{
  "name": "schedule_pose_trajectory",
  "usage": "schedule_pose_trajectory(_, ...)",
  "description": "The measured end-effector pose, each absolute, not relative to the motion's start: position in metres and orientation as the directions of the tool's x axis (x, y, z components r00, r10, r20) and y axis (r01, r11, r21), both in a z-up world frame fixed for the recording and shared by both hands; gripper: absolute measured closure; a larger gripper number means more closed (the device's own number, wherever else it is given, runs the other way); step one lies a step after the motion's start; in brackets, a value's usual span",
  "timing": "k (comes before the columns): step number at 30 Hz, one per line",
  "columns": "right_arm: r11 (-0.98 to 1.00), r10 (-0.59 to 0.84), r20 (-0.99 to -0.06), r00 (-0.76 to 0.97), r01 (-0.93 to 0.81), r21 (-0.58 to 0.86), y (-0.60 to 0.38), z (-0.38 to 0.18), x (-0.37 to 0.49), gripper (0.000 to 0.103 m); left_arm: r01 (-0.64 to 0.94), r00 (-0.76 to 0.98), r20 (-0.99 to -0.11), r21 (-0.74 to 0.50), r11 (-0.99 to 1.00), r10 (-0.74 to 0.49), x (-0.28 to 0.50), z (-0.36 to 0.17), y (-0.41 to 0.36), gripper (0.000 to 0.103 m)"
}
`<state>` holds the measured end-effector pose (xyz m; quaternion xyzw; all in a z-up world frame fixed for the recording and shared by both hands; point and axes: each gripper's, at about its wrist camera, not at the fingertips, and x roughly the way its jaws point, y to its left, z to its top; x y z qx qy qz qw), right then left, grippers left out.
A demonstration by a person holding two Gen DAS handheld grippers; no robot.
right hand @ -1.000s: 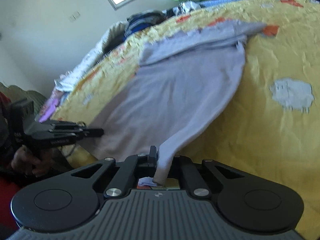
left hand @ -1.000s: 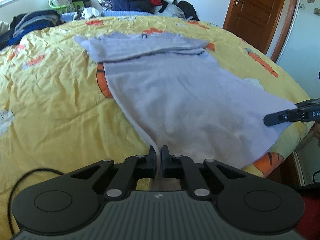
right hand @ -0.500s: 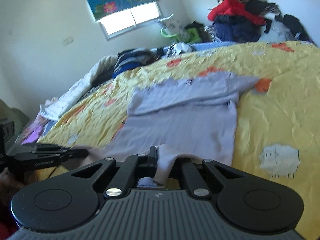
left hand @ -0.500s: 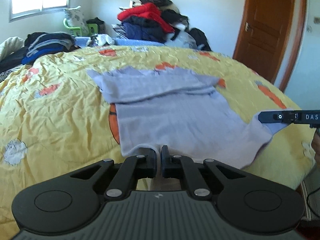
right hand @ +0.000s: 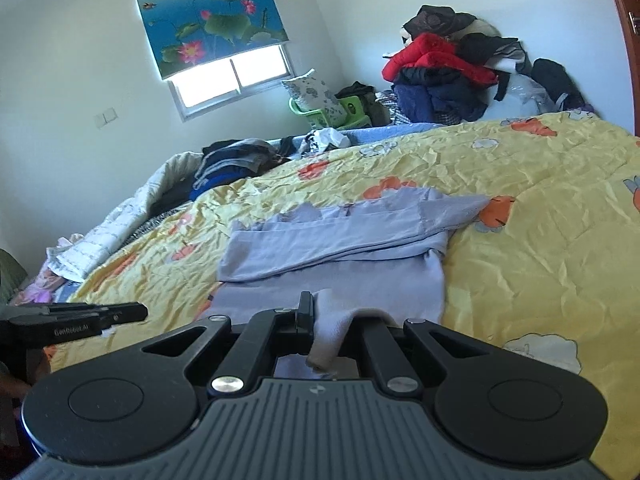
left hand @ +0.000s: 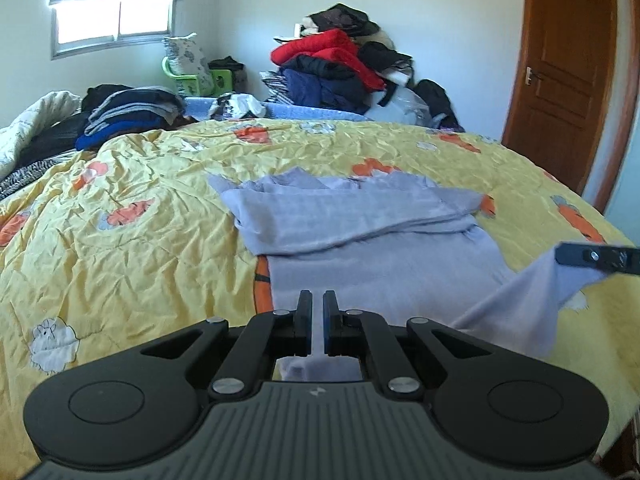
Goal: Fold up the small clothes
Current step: 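Lift the hem with both tools and fold it over onto the collar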
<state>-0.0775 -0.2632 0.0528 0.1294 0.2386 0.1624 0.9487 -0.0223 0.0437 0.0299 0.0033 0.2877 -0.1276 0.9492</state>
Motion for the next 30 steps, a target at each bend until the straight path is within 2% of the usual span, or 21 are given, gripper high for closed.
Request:
schedule_pose_trajectory(6,0.911,0.365,-0.406,0.838,-0.233,0.340,-0.261,0.051,-0.068,0.097,0.226,0.802,-0.554,-0.065,0.972,-0.224,-0.008,0.032,0.044,0.098)
schedule_pose_trajectory(9,0.910,0.362,-0.411,0.837,-0.224,0.348,-0.260,0.049,-0.066,0.097,0.244,0.763,-0.581,-0.147,0.959,-0.284,-0.011,0.030,0.057,0.098)
schedule_pose_trajectory(11,0.909,0.364,-0.410,0.837,-0.222,0.353,-0.261,0.048,-0.068,0.097,0.248,0.724,-0.611,-0.201,0.948,-0.319,-0.015,0.023,0.069,0.093)
schedule_pose_trajectory(13,0.909,0.364,-0.411,0.836,-0.222,0.353,-0.261,0.048,-0.068,0.097,0.247,0.676,-0.650,-0.247,0.937,-0.349,-0.019,0.009,0.082,0.069)
schedule_pose_trajectory(14,0.908,0.365,-0.413,0.835,-0.221,0.357,-0.262,0.047,-0.069,0.097,0.244,0.645,-0.668,-0.281,0.928,-0.372,-0.020,0.003,0.088,0.041)
schedule_pose_trajectory(15,0.906,0.367,-0.416,0.832,-0.219,0.361,-0.263,0.046,-0.069,0.097,0.247,0.622,-0.665,-0.334,0.910,-0.413,-0.023,-0.004,0.095,0.026)
schedule_pose_trajectory(16,0.906,0.368,-0.420,0.830,-0.218,0.364,-0.263,0.044,-0.070,0.097,0.261,0.606,-0.636,-0.407,0.875,-0.477,-0.027,-0.012,0.104,0.025)
schedule_pose_trajectory(20,0.906,0.371,-0.426,0.826,-0.220,0.362,-0.260,0.042,-0.071,0.097,0.302,0.521,-0.584,-0.557,0.774,-0.623,-0.026,-0.035,0.109,0.025)
schedule_pose_trajectory(23,0.904,0.374,-0.424,0.824,-0.223,0.365,-0.260,0.042,-0.072,0.097,0.342,0.476,-0.573,-0.579,0.740,-0.667,-0.020,-0.048,0.094,0.025)
schedule_pose_trajectory(26,0.903,0.377,-0.423,0.824,-0.224,0.367,-0.260,0.043,-0.072,0.097,0.398,0.481,-0.572,-0.533,0.747,-0.664,-0.022,-0.048,0.076,0.028)
schedule_pose_trajectory(27,0.902,0.378,-0.423,0.823,-0.226,0.367,-0.260,0.043,-0.073,0.097,0.406,0.486,-0.577,-0.517,0.754,-0.657,-0.024,-0.047,0.071,0.049)
schedule_pose_trajectory(28,0.902,0.379,-0.423,0.823,-0.226,0.368,-0.260,0.043,-0.073,0.097,0.407,0.484,-0.594,-0.498,0.766,-0.643,-0.024,-0.048,0.067,0.066)
schedule_pose_trajectory(29,0.902,0.379,-0.422,0.823,-0.226,0.368,-0.261,0.043,-0.073,0.097,0.399,0.471,-0.621,-0.484,0.779,-0.627,-0.023,-0.049,0.063,0.091)
schedule_pose_trajectory(30,0.901,0.380,-0.421,0.823,-0.227,0.370,-0.261,0.043,-0.073,0.097,0.387,0.465,-0.635,-0.482,0.786,-0.617,-0.022,-0.051,0.063,0.096)
